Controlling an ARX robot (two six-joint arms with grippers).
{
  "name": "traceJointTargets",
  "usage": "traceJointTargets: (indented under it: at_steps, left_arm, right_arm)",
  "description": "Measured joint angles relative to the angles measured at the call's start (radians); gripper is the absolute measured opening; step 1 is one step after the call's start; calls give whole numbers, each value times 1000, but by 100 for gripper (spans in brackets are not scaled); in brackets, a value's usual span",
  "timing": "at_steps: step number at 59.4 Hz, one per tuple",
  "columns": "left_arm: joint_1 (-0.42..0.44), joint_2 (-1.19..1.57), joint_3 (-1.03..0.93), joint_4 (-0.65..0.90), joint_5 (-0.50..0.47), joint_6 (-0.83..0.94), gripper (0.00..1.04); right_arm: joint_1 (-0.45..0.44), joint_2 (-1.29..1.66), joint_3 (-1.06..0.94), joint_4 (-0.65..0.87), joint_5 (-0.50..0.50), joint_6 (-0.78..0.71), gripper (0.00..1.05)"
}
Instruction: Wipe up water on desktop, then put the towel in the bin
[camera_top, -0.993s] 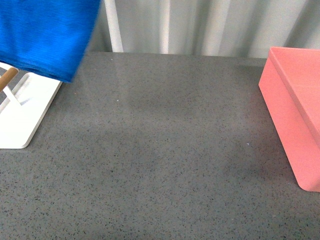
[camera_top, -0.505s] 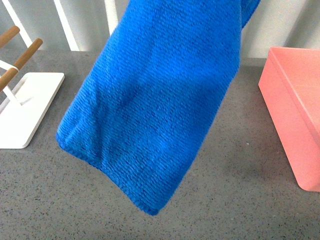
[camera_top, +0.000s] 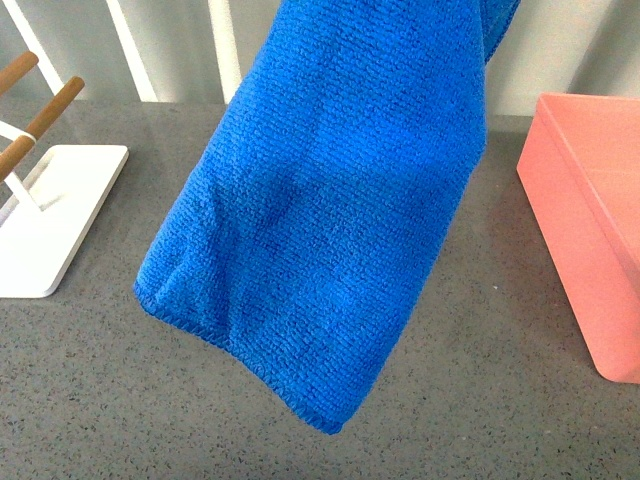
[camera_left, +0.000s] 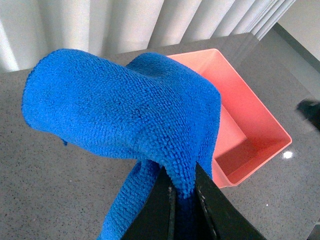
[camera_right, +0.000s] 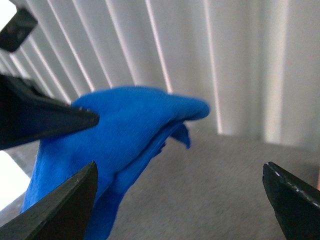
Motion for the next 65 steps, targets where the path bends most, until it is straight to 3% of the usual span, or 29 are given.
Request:
traceJointTargets:
  at_steps: [21, 28, 46, 65]
  left_arm:
    - [-21, 33, 62, -8, -13, -52, 4]
    - [-35, 48, 87, -19, -21, -78, 4]
    - [-34, 61, 121, -36, -5, -108, 4]
    - [-28, 61, 120, -36, -6, -122, 4]
  right_arm:
    - [255, 309, -35, 286, 85, -100, 98]
    - [300, 414, -25, 358, 125, -117, 98]
    - [355, 549, 37, 519, 97, -165, 97]
    - [356, 555, 50, 570, 114, -158, 40]
